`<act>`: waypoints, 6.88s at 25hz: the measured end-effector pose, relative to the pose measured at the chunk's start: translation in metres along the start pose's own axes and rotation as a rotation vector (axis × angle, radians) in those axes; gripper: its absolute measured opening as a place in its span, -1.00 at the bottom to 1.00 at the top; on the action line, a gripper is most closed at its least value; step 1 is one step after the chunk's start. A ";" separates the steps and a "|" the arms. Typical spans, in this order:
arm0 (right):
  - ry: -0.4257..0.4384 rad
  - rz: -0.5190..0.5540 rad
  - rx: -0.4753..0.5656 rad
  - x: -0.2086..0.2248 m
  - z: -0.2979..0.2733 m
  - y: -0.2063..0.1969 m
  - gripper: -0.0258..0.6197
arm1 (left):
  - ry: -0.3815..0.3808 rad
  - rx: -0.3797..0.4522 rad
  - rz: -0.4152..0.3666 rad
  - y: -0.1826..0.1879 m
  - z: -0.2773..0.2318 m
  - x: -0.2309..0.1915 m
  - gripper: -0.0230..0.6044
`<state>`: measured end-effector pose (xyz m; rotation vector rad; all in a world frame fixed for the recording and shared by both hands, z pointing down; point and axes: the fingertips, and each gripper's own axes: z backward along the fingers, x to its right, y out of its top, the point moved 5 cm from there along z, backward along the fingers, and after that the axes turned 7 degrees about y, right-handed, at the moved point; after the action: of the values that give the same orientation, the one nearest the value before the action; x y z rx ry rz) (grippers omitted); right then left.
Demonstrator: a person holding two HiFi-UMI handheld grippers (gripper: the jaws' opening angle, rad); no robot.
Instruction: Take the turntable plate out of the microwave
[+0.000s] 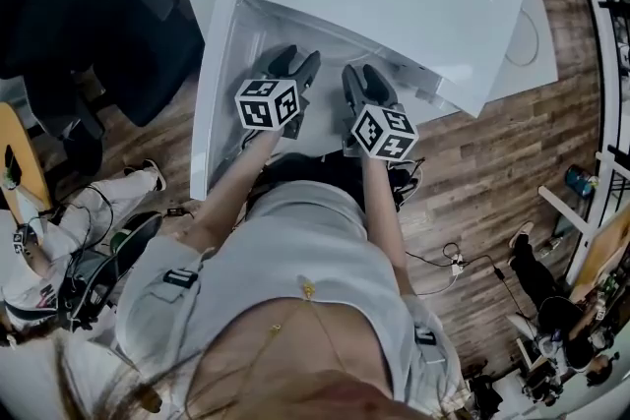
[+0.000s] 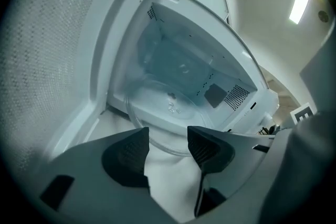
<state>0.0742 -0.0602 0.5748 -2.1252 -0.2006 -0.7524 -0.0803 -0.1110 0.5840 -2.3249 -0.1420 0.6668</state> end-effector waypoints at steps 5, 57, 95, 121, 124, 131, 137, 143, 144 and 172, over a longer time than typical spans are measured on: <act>0.017 -0.093 -0.028 0.011 -0.009 -0.010 -0.21 | 0.027 0.009 0.038 0.001 -0.002 -0.004 -0.18; 0.228 -0.527 0.057 0.028 -0.019 -0.042 -0.58 | -0.337 -0.011 0.819 -0.043 -0.017 -0.009 -0.73; 0.383 -0.511 0.236 0.035 -0.010 -0.013 -0.70 | -0.370 0.164 0.907 -0.028 -0.020 -0.026 -0.76; 0.398 -0.478 0.275 0.002 0.046 -0.025 -0.69 | -0.431 0.185 0.845 -0.038 0.039 -0.004 -0.76; 0.408 -0.481 0.279 0.001 0.053 -0.027 -0.69 | -0.436 0.184 0.843 -0.041 0.045 0.001 -0.76; 0.460 -0.445 0.284 -0.007 0.069 -0.019 -0.69 | -0.437 0.202 0.836 -0.043 0.059 0.013 -0.76; 0.495 -0.429 0.266 -0.019 0.084 -0.013 -0.69 | -0.423 0.230 0.840 -0.043 0.081 0.024 -0.76; 0.476 -0.467 0.236 -0.025 0.109 -0.025 -0.69 | -0.419 0.256 0.849 -0.051 0.108 0.037 -0.76; 0.495 -0.449 0.240 -0.030 0.112 -0.022 -0.69 | -0.419 0.259 0.844 -0.052 0.113 0.039 -0.76; 0.578 -0.349 0.279 -0.076 0.170 0.025 -0.68 | -0.529 0.292 0.729 -0.006 0.178 0.086 -0.76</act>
<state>0.0979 0.0638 0.4359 -1.5517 -0.3429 -1.4190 -0.0949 0.0249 0.4415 -1.8360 0.5565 1.5382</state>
